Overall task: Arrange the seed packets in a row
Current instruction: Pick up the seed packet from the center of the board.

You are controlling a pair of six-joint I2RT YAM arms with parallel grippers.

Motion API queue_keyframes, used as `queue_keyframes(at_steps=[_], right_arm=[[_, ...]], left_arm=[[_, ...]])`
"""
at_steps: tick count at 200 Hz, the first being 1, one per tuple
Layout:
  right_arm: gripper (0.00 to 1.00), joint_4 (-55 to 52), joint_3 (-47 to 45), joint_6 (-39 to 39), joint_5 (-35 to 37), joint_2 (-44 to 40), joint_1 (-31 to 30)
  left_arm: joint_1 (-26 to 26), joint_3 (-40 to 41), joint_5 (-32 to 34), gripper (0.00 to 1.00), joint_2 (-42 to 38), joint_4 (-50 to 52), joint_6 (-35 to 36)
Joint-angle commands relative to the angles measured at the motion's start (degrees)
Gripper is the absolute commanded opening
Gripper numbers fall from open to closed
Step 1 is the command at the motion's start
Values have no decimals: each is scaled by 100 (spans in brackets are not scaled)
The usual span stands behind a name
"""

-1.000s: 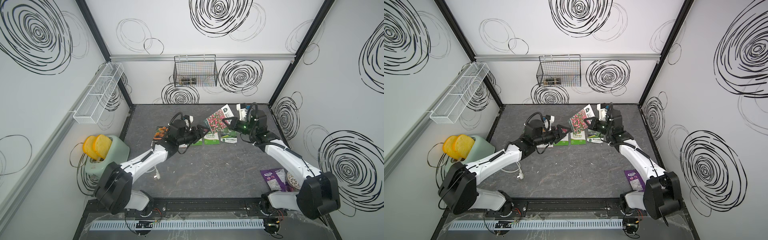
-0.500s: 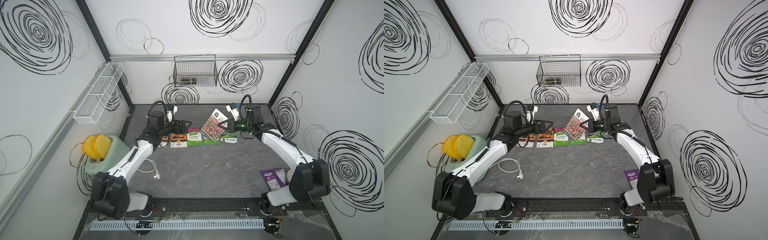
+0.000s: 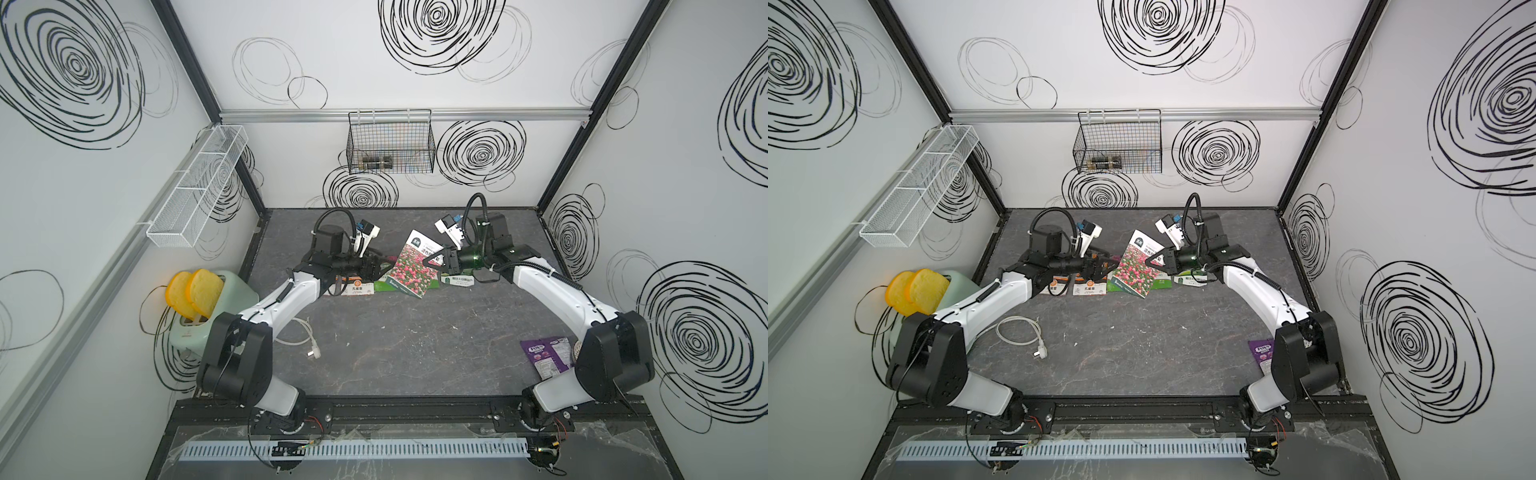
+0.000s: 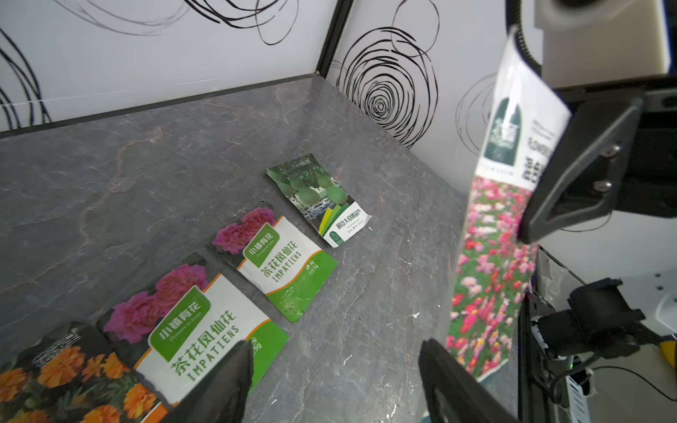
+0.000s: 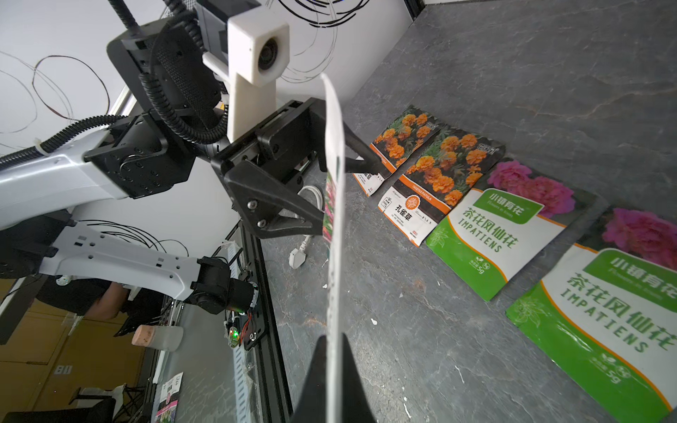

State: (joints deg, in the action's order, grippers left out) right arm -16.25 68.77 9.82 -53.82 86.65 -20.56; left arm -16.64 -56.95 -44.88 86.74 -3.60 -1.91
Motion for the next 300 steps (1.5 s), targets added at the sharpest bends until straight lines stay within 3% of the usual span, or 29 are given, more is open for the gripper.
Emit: queue_keyframes(at_steps=[1, 72, 85, 118, 157, 165, 174, 181, 187, 223, 251, 300], right_arm=[[0, -114, 239, -212, -114, 77, -12], [0, -188, 302, -245, -12, 238, 8], [0, -153, 286, -227, -35, 233, 15], [0, -90, 262, -167, -33, 206, 9], [0, -88, 237, -48, 407, 138, 27], [16, -146, 276, 50, 738, 106, 64], [57, -291, 340, 200, 1184, 38, 153], [83, -387, 369, 371, 1612, -40, 255], [99, -465, 369, 529, 1994, -131, 358], [98, -382, -125, 1287, 3117, -1063, 1028], [98, -451, -397, 1592, 3945, -1713, 1096], [98, -563, -873, 1943, 4997, -2447, 1116]], left_arm=[[-272, -210, -388, 75, 97, -142, 363], [-402, -34, -456, 65, -2, -89, 332], [-409, -51, -531, 51, 63, -89, 297], [-501, -167, -617, 0, 211, -112, 177], [-530, -259, -559, 0, 228, -278, -175], [-496, -285, -479, 0, 241, -333, -328], [-461, -369, -311, 0, 272, -285, -492], [-423, -436, -289, 0, 330, -330, -693], [-402, -476, -213, 0, 394, -432, -963], [-690, -1061, 222, 0, 1132, -755, -2216], [-1246, -1628, 538, 0, 1966, -1220, -3252], [-2207, -2835, 1201, 0, 3457, -1508, -4339]])
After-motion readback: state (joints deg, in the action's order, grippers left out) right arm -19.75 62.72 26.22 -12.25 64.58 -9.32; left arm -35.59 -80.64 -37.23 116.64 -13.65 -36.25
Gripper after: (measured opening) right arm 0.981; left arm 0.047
